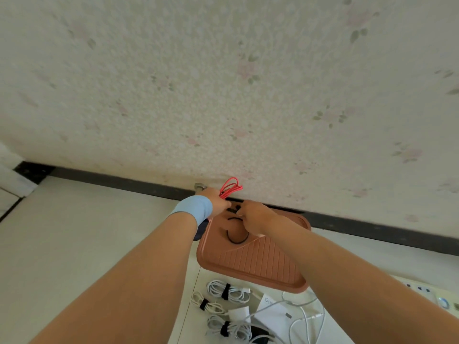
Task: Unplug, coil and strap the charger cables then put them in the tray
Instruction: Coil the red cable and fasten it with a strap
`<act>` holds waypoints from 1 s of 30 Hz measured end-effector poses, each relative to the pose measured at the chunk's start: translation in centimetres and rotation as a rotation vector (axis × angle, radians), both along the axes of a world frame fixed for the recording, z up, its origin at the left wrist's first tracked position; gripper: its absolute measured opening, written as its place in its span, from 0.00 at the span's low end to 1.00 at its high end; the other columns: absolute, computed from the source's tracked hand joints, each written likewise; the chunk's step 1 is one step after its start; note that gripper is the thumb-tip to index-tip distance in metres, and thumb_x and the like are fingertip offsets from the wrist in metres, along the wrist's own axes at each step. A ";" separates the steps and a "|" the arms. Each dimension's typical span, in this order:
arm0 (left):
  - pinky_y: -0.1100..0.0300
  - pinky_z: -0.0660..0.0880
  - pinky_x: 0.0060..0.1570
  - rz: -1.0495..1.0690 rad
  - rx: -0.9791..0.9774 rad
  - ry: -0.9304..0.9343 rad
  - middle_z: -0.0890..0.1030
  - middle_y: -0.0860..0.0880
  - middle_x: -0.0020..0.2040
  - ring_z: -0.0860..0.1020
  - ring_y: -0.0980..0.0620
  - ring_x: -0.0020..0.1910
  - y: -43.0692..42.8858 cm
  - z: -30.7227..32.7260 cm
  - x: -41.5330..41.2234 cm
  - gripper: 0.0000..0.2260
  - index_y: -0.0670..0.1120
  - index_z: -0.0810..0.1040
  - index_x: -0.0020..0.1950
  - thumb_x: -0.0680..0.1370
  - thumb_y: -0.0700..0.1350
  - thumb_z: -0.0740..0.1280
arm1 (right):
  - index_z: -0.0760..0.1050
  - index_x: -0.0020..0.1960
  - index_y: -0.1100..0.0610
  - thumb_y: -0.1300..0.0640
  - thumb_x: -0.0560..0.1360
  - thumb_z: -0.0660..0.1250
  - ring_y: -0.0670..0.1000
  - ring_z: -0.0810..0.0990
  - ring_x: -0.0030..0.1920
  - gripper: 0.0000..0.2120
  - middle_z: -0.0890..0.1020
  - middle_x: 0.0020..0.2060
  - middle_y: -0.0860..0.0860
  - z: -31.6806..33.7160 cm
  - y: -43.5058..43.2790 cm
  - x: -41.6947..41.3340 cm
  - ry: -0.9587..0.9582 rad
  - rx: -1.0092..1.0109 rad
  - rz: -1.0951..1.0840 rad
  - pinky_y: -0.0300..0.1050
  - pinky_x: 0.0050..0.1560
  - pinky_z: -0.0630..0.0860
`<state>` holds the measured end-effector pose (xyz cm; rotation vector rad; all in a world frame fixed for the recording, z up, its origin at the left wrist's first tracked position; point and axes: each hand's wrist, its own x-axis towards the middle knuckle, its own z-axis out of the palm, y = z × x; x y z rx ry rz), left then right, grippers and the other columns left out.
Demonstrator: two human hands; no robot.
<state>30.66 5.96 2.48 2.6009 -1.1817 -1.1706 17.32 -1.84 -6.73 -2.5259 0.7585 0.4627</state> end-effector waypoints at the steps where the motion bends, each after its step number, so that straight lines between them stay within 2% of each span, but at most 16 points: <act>1: 0.60 0.65 0.32 0.000 -0.004 -0.010 0.67 0.49 0.32 0.66 0.51 0.30 0.0 0.0 0.1 0.15 0.47 0.65 0.35 0.80 0.48 0.64 | 0.77 0.68 0.56 0.61 0.82 0.59 0.56 0.78 0.61 0.17 0.78 0.65 0.53 0.0 0.0 0.0 -0.040 0.001 -0.050 0.40 0.52 0.71; 4: 0.60 0.66 0.34 -0.005 -0.005 -0.030 0.67 0.49 0.32 0.66 0.50 0.30 -0.1 0.6 0.3 0.14 0.46 0.66 0.35 0.79 0.47 0.65 | 0.82 0.61 0.55 0.62 0.81 0.63 0.52 0.79 0.62 0.14 0.81 0.63 0.51 1.8 -0.2 -0.3 -0.183 0.125 -0.247 0.36 0.55 0.71; 6: 0.60 0.67 0.36 -0.014 -0.008 -0.025 0.68 0.48 0.33 0.67 0.49 0.32 0.1 1.5 0.2 0.12 0.46 0.68 0.36 0.77 0.46 0.66 | 0.86 0.54 0.55 0.65 0.78 0.64 0.48 0.82 0.55 0.13 0.85 0.54 0.49 3.9 -0.2 -0.9 -0.258 0.289 -0.404 0.37 0.56 0.76; 8: 0.59 0.69 0.39 -0.014 -0.034 -0.005 0.72 0.48 0.37 0.71 0.48 0.35 0.4 2.8 -0.2 0.07 0.47 0.74 0.40 0.76 0.45 0.67 | 0.87 0.48 0.55 0.66 0.75 0.69 0.44 0.82 0.46 0.10 0.85 0.42 0.45 6.3 -0.3 -1.8 -0.336 0.404 -0.487 0.37 0.52 0.80; 11: 0.60 0.71 0.38 -0.016 -0.083 0.076 0.75 0.48 0.39 0.73 0.49 0.36 0.9 5.6 -1.5 0.02 0.48 0.76 0.44 0.76 0.45 0.67 | 0.85 0.42 0.54 0.67 0.73 0.74 0.44 0.82 0.39 0.08 0.84 0.36 0.45 10.8 0.0 -3.2 -0.442 0.540 -0.531 0.33 0.42 0.79; 13: 0.62 0.71 0.33 -0.010 -0.089 0.119 0.75 0.48 0.35 0.73 0.51 0.29 1.3 7.9 -2.7 0.04 0.47 0.76 0.44 0.76 0.46 0.68 | 0.84 0.45 0.57 0.68 0.72 0.75 0.48 0.82 0.40 0.07 0.85 0.39 0.51 13.9 0.6 -4.1 -0.527 0.628 -0.587 0.37 0.44 0.80; 15: 0.62 0.73 0.31 0.003 -0.100 0.155 0.72 0.48 0.30 0.71 0.54 0.20 1.6 10.1 -3.6 0.08 0.45 0.73 0.43 0.77 0.48 0.69 | 0.82 0.53 0.62 0.68 0.74 0.73 0.49 0.83 0.41 0.08 0.85 0.42 0.55 16.6 1.3 -4.9 -0.601 0.674 -0.628 0.39 0.43 0.80; 17: 0.59 0.76 0.35 0.012 -0.168 0.175 0.70 0.49 0.29 0.69 0.54 0.18 2.1 12.8 -4.7 0.09 0.45 0.74 0.44 0.76 0.49 0.69 | 0.78 0.57 0.63 0.67 0.76 0.72 0.49 0.85 0.40 0.10 0.85 0.42 0.55 19.5 2.3 -6.3 -0.660 0.694 -0.679 0.40 0.39 0.80; 19: 0.57 0.77 0.40 0.001 -0.244 0.168 0.70 0.49 0.31 0.70 0.52 0.22 3.0 15.8 -6.5 0.10 0.47 0.80 0.45 0.77 0.53 0.67 | 0.76 0.58 0.62 0.66 0.77 0.71 0.49 0.85 0.38 0.11 0.85 0.42 0.56 22.7 3.5 -8.3 -0.735 0.712 -0.752 0.40 0.36 0.79; 23: 0.52 0.80 0.43 0.029 -0.443 0.227 0.71 0.51 0.30 0.70 0.51 0.26 5.0 21.3 -10.9 0.09 0.49 0.81 0.42 0.77 0.52 0.66 | 0.75 0.57 0.59 0.63 0.74 0.76 0.51 0.86 0.40 0.15 0.87 0.43 0.57 28.7 5.9 -12.4 -0.863 0.703 -0.788 0.43 0.37 0.80; 26: 0.52 0.78 0.40 0.061 -0.553 0.374 0.67 0.50 0.27 0.65 0.52 0.23 6.5 24.6 -13.7 0.09 0.46 0.82 0.43 0.76 0.50 0.67 | 0.77 0.57 0.58 0.62 0.72 0.78 0.50 0.86 0.38 0.16 0.87 0.42 0.57 32.6 7.9 -15.7 -0.927 0.608 -0.785 0.45 0.42 0.83; 30: 0.57 0.74 0.36 -0.004 -0.607 0.434 0.63 0.51 0.26 0.61 0.53 0.21 8.2 28.1 -16.9 0.10 0.44 0.82 0.42 0.78 0.49 0.66 | 0.78 0.58 0.57 0.64 0.73 0.76 0.51 0.84 0.33 0.16 0.86 0.39 0.59 35.8 10.2 -20.7 -0.898 0.444 -0.792 0.43 0.39 0.83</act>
